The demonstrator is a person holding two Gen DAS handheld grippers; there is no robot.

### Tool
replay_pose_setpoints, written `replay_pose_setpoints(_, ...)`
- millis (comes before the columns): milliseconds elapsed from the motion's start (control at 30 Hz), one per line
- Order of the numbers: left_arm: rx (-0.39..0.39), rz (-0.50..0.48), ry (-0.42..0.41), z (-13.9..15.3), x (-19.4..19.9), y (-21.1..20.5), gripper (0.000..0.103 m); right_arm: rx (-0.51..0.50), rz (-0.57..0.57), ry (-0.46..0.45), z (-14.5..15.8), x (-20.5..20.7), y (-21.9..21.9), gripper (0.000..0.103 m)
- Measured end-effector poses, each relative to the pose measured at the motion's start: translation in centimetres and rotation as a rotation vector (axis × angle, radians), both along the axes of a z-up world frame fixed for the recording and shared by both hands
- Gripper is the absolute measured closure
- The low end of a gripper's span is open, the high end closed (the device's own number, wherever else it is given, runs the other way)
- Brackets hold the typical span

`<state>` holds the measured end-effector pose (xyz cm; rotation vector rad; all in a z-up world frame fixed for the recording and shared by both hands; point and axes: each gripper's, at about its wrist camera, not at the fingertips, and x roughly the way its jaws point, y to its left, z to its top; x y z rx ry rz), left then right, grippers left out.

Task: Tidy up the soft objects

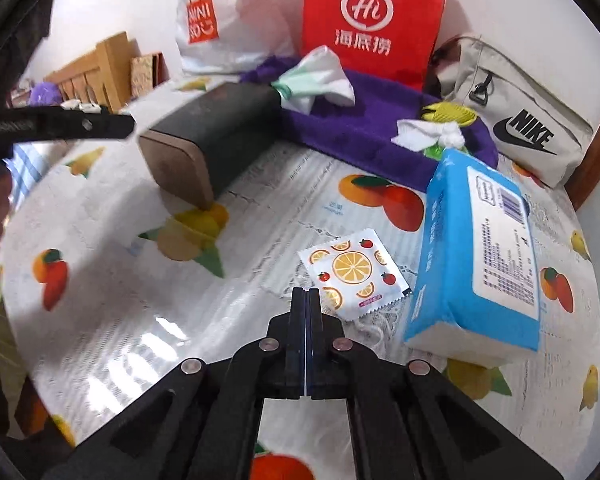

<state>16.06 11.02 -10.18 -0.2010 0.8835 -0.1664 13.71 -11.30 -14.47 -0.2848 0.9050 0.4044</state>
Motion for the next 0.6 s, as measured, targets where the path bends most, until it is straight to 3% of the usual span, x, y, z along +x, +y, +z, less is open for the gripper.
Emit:
replay_pose_setpoints(133,0.006,0.007,0.004,-0.2,-0.8,-0.2,0.047,-0.018,0.005,-0.020,0.4,-0.4,0.1,0.100)
replay_pose_setpoints(267,-0.006,0.007,0.009,-0.6,-1.5,-0.1,0.047,-0.110,-0.008,-0.039,-1.1,0.5,0.6,0.066)
replay_pose_setpoints(600,-0.013,-0.005,-0.006,-0.6,-1.3,0.5,0.047,-0.180,-0.025,-0.027,-2.9,1.6,0.9,0.068)
